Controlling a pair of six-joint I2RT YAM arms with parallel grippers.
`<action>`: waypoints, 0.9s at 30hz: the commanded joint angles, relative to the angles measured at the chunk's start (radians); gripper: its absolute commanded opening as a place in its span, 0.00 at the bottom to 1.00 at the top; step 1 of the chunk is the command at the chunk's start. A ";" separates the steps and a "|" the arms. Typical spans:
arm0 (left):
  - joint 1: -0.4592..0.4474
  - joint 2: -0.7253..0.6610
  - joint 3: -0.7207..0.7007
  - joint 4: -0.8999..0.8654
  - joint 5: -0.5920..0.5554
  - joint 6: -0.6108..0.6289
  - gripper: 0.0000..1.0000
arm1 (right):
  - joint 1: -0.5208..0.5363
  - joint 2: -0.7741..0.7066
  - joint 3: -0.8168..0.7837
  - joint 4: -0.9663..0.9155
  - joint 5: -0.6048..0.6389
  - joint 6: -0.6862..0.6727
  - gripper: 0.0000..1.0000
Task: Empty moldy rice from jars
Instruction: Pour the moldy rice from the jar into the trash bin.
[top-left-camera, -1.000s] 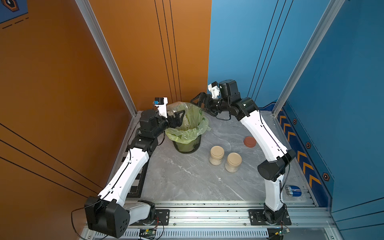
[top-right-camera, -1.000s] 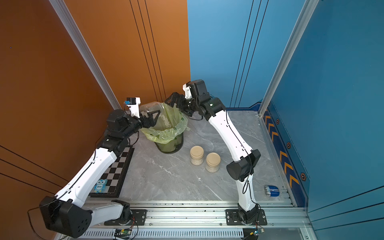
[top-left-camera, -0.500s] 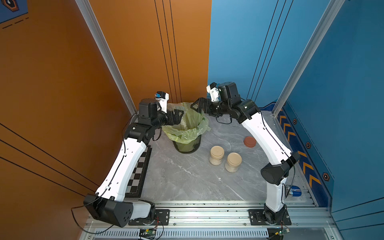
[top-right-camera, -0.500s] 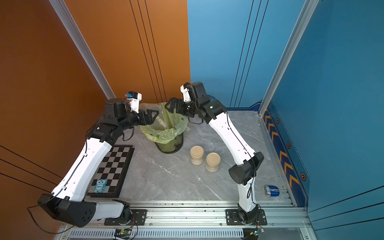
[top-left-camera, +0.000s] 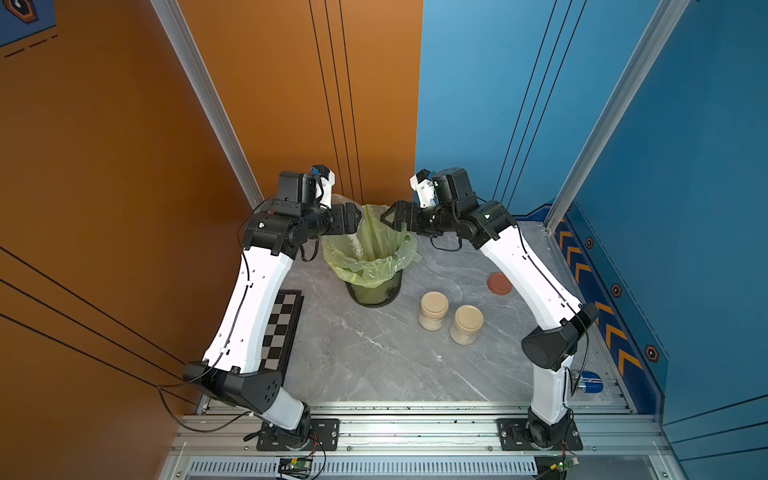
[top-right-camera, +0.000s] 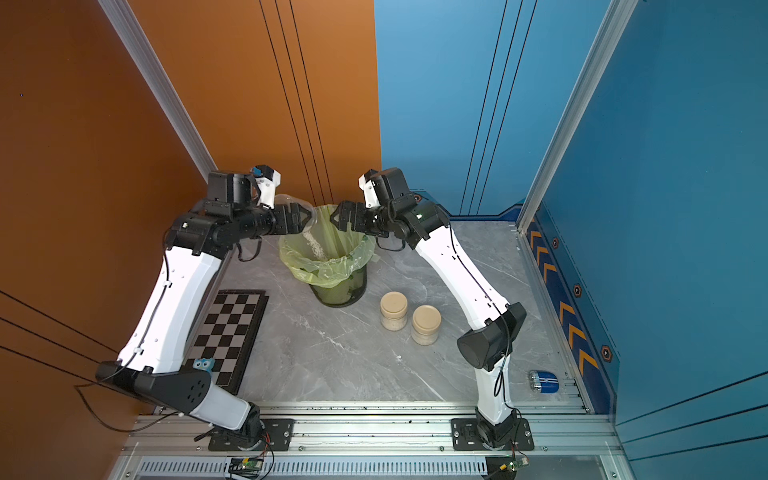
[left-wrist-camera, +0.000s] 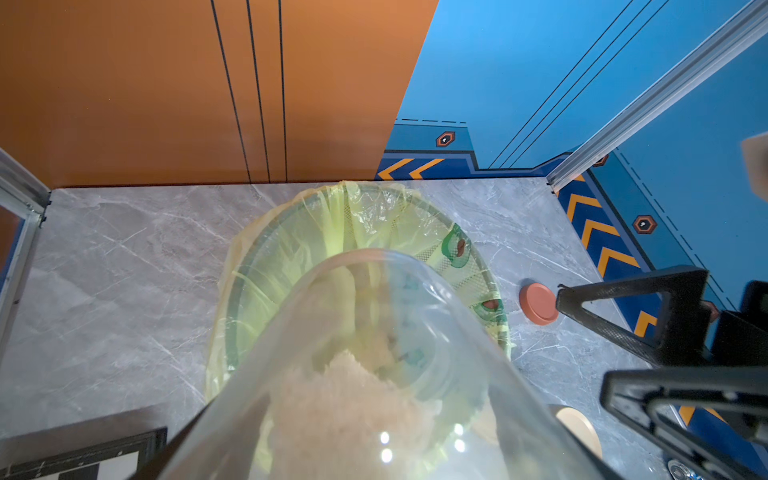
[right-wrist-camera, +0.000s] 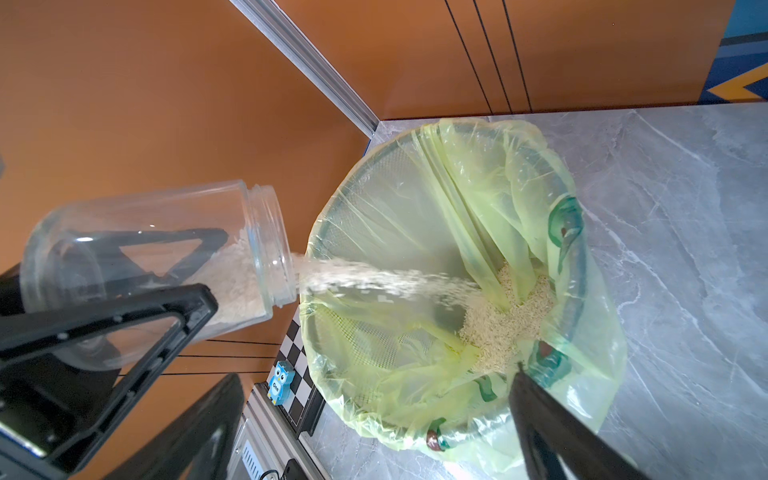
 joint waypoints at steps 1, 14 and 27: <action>-0.005 0.055 0.141 -0.106 -0.046 -0.006 0.00 | -0.005 -0.027 -0.010 -0.012 0.012 -0.023 1.00; -0.054 0.351 0.508 -0.432 -0.095 -0.043 0.00 | -0.022 -0.072 -0.131 0.036 -0.003 -0.009 1.00; -0.072 0.586 0.750 -0.630 0.052 -0.104 0.00 | -0.055 -0.122 -0.207 0.038 -0.027 0.007 1.00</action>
